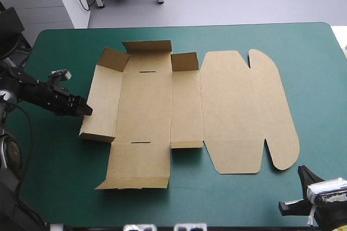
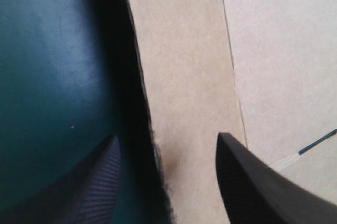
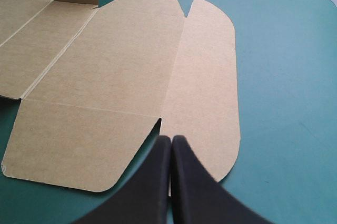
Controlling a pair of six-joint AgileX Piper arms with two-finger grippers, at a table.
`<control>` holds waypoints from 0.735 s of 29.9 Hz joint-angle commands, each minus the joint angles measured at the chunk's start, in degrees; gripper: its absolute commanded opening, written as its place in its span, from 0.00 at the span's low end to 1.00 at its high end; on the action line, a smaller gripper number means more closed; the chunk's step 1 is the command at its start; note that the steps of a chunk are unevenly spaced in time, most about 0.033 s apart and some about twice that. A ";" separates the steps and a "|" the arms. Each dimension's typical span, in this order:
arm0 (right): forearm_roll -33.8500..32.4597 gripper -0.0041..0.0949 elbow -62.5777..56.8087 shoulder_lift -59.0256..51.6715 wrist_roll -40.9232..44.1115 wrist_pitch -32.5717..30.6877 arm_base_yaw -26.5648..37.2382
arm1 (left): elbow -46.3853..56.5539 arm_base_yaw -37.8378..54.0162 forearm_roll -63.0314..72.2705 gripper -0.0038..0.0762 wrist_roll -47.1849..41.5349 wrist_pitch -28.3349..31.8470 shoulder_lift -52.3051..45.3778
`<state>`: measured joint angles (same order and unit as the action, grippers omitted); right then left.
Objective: Fold the box
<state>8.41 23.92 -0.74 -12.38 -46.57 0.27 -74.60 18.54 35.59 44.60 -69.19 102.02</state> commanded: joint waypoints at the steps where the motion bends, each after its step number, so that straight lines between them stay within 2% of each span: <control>1: 0.25 0.03 1.37 -0.20 0.02 4.42 -0.12 | -1.71 0.04 6.05 0.59 0.11 -4.90 -1.36; 7: 0.25 0.03 1.37 -0.20 0.02 4.42 -0.12 | -1.71 -0.06 12.60 0.59 -1.97 -4.90 0.90; 22: 0.25 0.03 1.37 -0.20 0.02 4.50 -0.12 | 0.14 -5.02 11.64 0.58 -4.17 -4.90 4.40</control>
<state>8.41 23.92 -0.74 -12.33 -46.52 0.27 -73.41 14.86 44.23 40.97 -68.57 108.89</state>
